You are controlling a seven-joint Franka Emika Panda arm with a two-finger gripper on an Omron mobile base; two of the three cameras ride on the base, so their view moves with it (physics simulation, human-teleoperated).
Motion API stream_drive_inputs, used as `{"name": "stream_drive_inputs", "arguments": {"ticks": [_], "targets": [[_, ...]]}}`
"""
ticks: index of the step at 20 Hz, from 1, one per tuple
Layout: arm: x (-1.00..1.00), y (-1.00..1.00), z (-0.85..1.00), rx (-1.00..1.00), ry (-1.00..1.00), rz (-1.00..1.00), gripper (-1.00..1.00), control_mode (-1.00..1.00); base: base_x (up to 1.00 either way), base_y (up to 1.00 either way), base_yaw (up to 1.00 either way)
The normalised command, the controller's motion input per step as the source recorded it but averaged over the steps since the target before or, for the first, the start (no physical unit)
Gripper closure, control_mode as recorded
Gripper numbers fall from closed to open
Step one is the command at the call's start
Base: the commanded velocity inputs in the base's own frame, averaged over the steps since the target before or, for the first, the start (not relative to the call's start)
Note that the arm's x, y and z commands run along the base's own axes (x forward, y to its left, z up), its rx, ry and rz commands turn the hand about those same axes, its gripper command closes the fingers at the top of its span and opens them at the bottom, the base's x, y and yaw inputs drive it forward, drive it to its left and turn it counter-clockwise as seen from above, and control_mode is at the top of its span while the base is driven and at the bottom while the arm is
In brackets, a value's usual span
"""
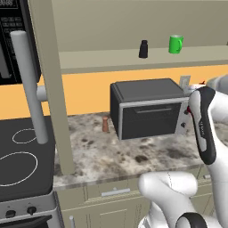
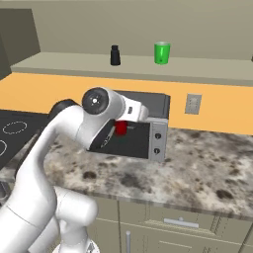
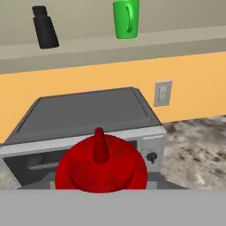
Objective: Pick the ketchup and shaker from the counter and place them in the cabinet.
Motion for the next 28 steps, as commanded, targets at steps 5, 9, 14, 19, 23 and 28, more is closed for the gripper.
{"name": "stream_drive_inputs", "arguments": {"ticks": [5, 9, 14, 19, 23, 28], "targets": [[-0.11, 0.50, 0.61, 0.00, -0.26, 0.00, 1.00, -1.00, 0.00, 0.00, 0.00], [-0.02, 0.60, 0.49, 0.00, -0.09, 0.00, 1.00, -1.00, 0.00, 0.00, 0.00], [0.00, 0.64, 0.34, -0.01, 0.03, 0.00, 1.00, -1.00, 0.00, 0.00, 0.00], [0.00, 0.48, 0.29, 0.00, 0.15, 0.04, 1.00, -1.00, 0.00, 0.00, 0.00], [0.02, 0.48, 0.25, 0.00, 0.07, 0.02, 1.00, -1.00, 0.00, 0.00, 0.00], [0.13, 0.41, 0.22, 0.00, 0.08, 0.02, 1.00, -1.00, 0.00, 0.00, 0.00]]}}
